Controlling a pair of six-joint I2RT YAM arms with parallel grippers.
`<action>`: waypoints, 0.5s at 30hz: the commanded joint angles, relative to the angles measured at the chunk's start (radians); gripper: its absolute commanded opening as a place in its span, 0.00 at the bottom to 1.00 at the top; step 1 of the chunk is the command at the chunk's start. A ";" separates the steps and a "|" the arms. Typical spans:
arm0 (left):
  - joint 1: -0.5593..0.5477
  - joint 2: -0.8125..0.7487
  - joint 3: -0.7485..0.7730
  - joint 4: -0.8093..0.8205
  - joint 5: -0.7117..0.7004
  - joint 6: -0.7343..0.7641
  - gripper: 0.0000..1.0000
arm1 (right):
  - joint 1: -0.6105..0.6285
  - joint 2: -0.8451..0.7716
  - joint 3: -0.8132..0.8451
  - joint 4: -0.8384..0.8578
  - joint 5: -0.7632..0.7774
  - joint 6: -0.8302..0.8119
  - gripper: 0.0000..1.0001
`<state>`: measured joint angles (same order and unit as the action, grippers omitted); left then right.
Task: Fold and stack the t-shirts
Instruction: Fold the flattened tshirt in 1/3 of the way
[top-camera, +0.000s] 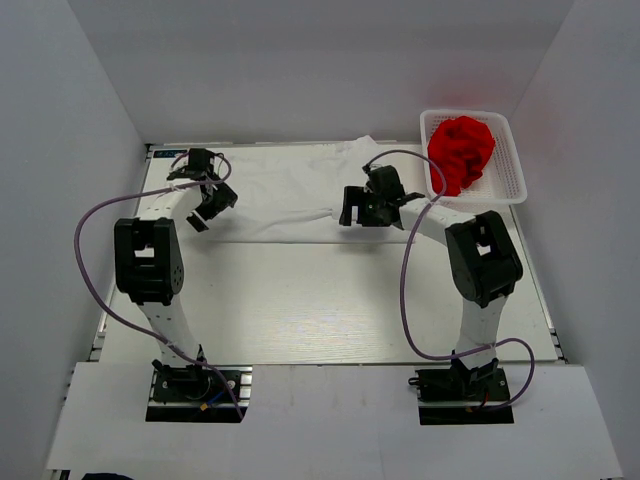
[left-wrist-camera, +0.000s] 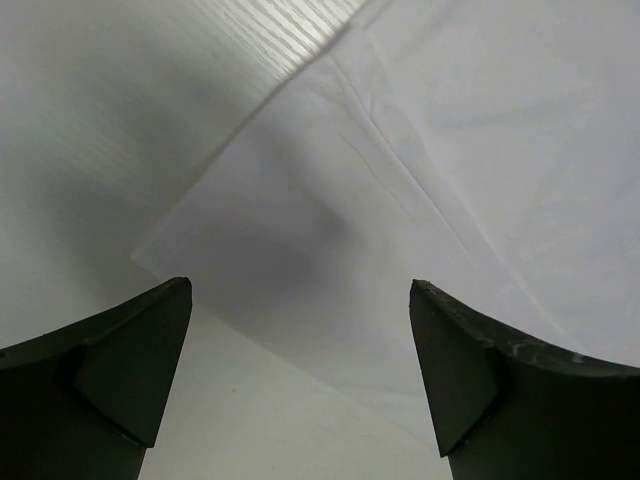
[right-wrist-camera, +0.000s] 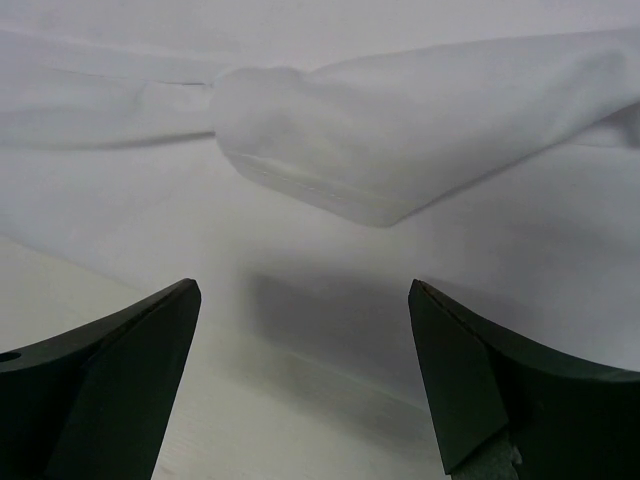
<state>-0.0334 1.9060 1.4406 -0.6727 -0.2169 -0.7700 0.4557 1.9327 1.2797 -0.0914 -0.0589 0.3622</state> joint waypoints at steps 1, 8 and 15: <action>-0.005 -0.058 -0.042 0.113 0.070 0.041 0.99 | 0.001 -0.002 0.000 0.111 -0.056 0.001 0.90; -0.005 -0.029 -0.106 0.239 0.171 0.083 0.99 | 0.001 0.087 0.081 0.140 -0.056 -0.003 0.90; -0.005 0.025 -0.046 0.179 0.133 0.083 0.99 | 0.003 0.144 0.141 0.128 -0.016 0.004 0.54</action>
<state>-0.0376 1.9400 1.3651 -0.4934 -0.0841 -0.6991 0.4583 2.0693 1.3743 0.0055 -0.0967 0.3573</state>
